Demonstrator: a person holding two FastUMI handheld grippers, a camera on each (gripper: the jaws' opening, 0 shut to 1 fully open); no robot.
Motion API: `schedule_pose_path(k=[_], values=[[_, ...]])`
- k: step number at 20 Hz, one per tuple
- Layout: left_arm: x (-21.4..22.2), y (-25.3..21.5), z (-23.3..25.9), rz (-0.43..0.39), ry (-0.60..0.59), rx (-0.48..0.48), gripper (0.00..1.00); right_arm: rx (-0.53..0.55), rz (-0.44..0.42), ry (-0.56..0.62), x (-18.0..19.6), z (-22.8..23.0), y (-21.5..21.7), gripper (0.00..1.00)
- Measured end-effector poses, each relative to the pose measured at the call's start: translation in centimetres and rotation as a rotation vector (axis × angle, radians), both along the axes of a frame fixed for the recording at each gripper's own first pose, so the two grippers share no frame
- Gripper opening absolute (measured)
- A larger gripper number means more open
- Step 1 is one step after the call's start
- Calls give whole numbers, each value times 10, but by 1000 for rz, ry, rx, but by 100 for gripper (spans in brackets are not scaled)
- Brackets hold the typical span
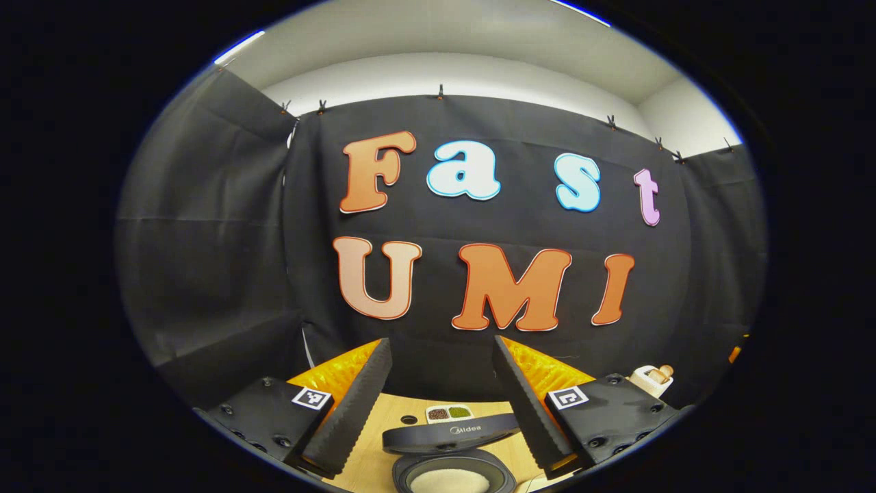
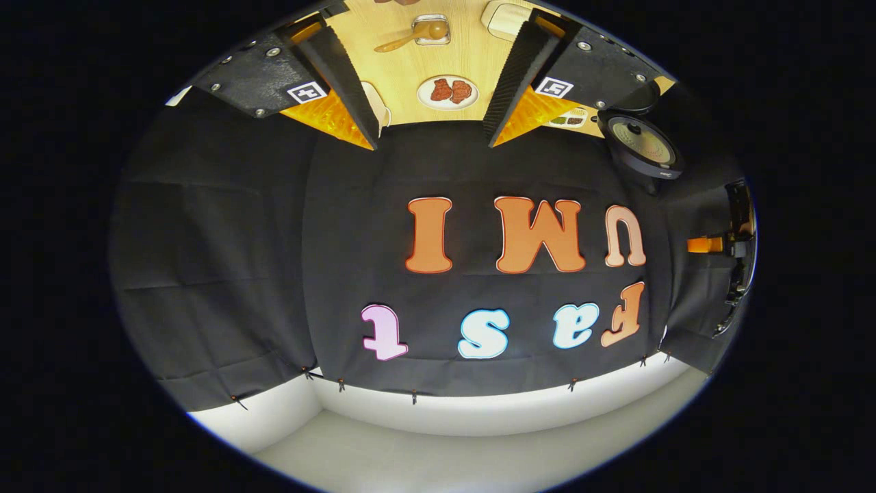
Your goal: Close the left gripper, press the button to open the rice cooker; take a wooden spoon from the chopstick holder with the right hand, scoop a spoonful of rice and pour it into the rice cooker, then put the wooden spoon back into the chopstick holder.
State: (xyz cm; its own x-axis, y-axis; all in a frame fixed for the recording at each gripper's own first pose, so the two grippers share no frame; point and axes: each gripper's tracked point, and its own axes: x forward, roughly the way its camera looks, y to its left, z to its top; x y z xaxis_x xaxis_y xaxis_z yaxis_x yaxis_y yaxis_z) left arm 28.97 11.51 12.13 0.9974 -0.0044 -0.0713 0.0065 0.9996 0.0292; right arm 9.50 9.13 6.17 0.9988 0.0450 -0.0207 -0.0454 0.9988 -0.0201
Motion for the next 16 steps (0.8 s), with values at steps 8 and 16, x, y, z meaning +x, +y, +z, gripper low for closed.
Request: schedule_pose_path(k=[8,16], values=[[60,4,-108,4,203,22,98,54,14,0,-16,7,-2,95],[72,-6,-167,-2,302,53,99,60,0,8,-13,3,-11,95]])
